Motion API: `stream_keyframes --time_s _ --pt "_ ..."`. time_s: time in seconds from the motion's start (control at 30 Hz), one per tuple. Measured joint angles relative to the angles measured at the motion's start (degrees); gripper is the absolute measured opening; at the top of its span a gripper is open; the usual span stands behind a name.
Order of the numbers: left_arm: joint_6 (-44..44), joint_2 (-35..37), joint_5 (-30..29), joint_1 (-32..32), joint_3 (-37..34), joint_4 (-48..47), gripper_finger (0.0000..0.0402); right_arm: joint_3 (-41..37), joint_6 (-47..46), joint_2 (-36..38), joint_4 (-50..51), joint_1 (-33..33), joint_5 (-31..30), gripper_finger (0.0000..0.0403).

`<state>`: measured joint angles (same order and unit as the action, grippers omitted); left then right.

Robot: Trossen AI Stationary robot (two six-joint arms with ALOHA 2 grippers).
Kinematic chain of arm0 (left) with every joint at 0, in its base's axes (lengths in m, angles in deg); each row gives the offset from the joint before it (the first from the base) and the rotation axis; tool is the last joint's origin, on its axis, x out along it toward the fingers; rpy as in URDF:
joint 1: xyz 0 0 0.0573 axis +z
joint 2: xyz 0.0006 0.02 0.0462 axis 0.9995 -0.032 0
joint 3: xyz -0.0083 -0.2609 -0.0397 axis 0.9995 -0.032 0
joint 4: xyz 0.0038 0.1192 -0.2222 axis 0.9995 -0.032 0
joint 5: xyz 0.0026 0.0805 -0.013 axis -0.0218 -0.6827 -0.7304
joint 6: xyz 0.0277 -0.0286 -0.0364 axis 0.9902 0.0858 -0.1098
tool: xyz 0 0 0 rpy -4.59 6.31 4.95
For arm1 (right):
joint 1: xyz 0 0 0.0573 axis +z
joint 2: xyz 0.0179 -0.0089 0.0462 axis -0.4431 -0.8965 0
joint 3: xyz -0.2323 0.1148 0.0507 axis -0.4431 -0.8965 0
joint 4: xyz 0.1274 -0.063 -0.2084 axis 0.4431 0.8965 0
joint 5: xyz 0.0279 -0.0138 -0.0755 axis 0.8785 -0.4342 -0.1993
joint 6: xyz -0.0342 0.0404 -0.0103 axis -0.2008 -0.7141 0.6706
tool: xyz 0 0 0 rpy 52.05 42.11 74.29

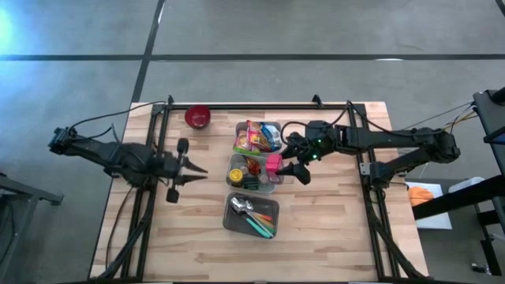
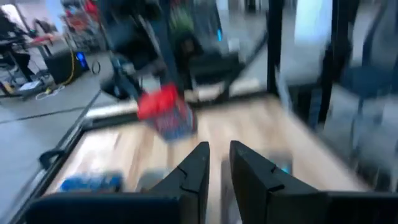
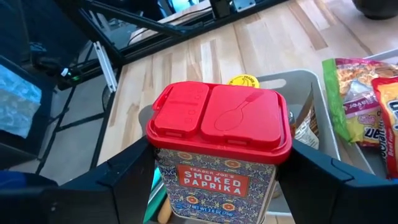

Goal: Pick & Place Food Item
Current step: Put the red seasoning can into the bottom gray bin

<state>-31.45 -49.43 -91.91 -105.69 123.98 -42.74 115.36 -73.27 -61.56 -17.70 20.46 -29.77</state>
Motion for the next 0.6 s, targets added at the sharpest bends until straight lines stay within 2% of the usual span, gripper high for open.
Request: stream_keyframes --time_s 0.1,0.3,0.5,0.6 --pt "-7.62 -0.64 0.03 0.39 0.02 9.41 0.0067 0.00 -0.20 0.00 -0.02 0.10 0.16 0.0276" --pt "-32.65 -2.13 -0.65 5.44 0.04 22.05 0.0067 0.00 0.42 0.00 -0.21 0.74 0.10 0.0276" --pt "-55.24 -5.12 -0.89 11.76 0.04 28.18 0.0067 0.00 2.46 0.00 -1.23 0.85 -0.10 0.0276" --pt "-71.95 -6.73 -0.28 13.60 0.04 27.56 0.0067 0.00 3.67 0.00 -1.52 0.85 -0.34 0.0276"
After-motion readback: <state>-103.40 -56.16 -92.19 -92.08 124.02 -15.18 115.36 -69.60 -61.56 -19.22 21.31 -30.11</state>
